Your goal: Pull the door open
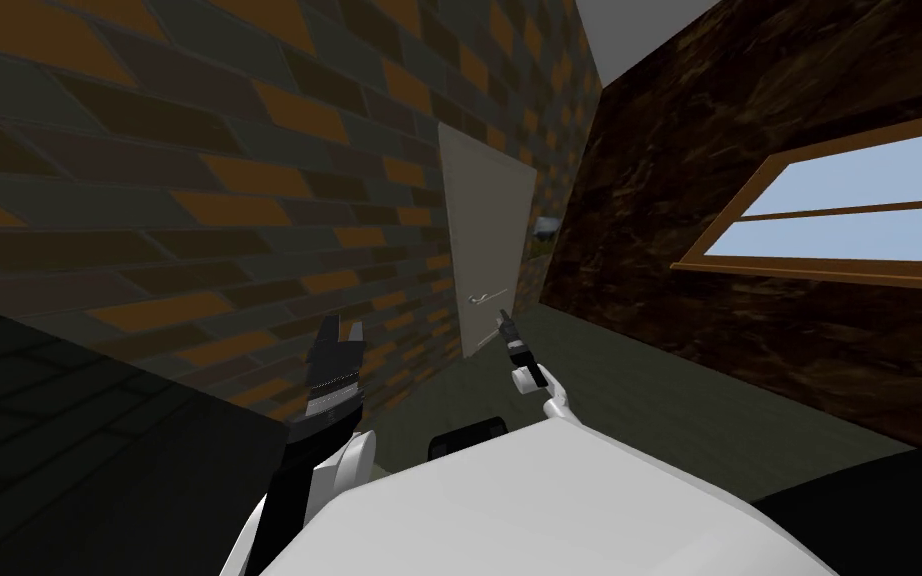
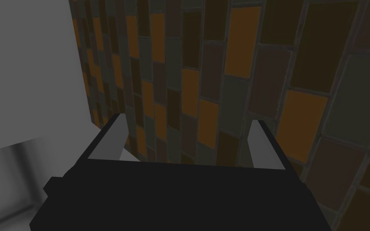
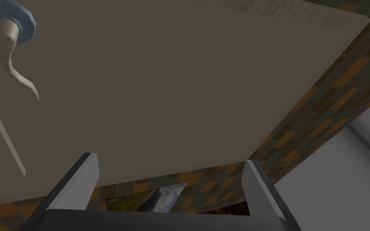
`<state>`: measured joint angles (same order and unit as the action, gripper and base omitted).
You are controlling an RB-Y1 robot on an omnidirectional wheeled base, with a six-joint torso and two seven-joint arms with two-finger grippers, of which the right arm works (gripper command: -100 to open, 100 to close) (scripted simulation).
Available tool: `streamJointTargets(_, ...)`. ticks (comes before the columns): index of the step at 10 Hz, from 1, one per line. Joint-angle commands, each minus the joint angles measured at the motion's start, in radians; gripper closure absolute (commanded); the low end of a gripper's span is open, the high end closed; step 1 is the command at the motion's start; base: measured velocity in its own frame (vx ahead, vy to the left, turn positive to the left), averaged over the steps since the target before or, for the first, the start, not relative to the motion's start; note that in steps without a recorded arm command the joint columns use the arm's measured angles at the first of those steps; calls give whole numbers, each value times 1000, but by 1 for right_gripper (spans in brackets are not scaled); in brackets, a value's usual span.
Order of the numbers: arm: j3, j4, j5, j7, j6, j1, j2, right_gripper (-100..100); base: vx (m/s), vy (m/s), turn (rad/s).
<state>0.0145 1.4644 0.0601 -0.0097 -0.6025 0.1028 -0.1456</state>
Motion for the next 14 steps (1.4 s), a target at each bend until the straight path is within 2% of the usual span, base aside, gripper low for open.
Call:
streamJointTargets(1, 2, -50, 9, 2, -7, -26, -5, -100, 42, -76, 145)
streamJointTargets(3, 6, -115, 22, 3, -14, -56, -13, -100, 70, -96, 185)
streamJointTargets(4, 6, -123, 22, 3, -14, -56, -13, -100, 31, -85, 82)
streamJointTargets(11, 16, -347, 64, 8, -37, -157, -40, -100, 40, -103, 162)
streamJointTargets(14, 19, -413, 75, 9, -43, -185, -47, -100, 29, -72, 99)
